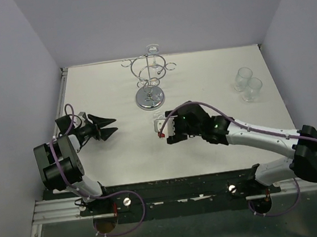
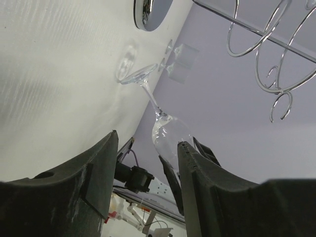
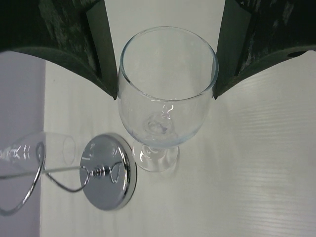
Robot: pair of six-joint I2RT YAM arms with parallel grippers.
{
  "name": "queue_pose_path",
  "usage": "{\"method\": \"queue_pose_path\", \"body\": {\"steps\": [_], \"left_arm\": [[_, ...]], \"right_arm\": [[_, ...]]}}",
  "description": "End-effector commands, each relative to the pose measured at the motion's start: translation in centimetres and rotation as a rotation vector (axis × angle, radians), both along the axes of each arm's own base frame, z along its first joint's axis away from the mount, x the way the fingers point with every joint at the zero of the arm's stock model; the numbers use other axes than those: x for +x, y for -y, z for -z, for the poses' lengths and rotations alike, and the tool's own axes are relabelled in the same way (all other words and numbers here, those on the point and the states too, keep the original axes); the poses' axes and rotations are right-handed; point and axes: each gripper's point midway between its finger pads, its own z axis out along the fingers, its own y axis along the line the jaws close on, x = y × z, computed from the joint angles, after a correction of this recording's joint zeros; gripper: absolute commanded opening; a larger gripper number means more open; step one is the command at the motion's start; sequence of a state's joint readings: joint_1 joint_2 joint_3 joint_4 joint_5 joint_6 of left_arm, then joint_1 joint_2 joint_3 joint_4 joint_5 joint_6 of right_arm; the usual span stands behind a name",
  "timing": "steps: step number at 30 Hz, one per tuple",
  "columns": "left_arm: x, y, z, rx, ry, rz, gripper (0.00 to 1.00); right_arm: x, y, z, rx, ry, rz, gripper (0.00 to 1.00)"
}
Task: Take the wine glass off the wine glass rack
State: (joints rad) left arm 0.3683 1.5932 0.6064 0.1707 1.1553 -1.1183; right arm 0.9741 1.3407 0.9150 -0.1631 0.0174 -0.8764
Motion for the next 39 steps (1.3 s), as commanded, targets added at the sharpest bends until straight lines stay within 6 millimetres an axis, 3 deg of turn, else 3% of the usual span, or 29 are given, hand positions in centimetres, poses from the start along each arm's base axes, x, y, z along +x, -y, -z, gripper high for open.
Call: {"method": "queue_pose_path", "body": {"steps": [1, 8, 12, 19, 32, 39], "left_arm": [[-0.3, -0.5, 0.7, 0.032, -0.014, -0.028, 0.57], [-0.3, -0.6, 0.7, 0.076, 0.001, -0.032, 0.56], [-0.5, -0.8, 0.9, 0.097, 0.010, -0.043, 0.56], [-0.6, -1.4, 1.2, 0.139, 0.022, -0.068, 0.55], [-1.2, -2.3, 2.0, 0.209, 0.026, -0.040, 0.54], [-1.7, -2.6, 3.2, 0.247, 0.021, -0.053, 0.55]], "right_arm": [[1.4, 3.3, -1.3, 0.047, -0.139, 0.181, 0.65], [4.7, 7.1, -3.0, 0.082, -0.261, 0.349, 0.61], [7.0, 9.6, -2.8, 0.089, -0.358, 0.461, 0.61], [12.6, 13.9, -3.4, 0.113, -0.456, 0.639, 0.59], [23.0, 23.0, -6.2, 0.265, -0.424, 0.892, 0.58], [26.8, 28.2, -7.1, 0.366, -0.408, 1.021, 0.58]]}}
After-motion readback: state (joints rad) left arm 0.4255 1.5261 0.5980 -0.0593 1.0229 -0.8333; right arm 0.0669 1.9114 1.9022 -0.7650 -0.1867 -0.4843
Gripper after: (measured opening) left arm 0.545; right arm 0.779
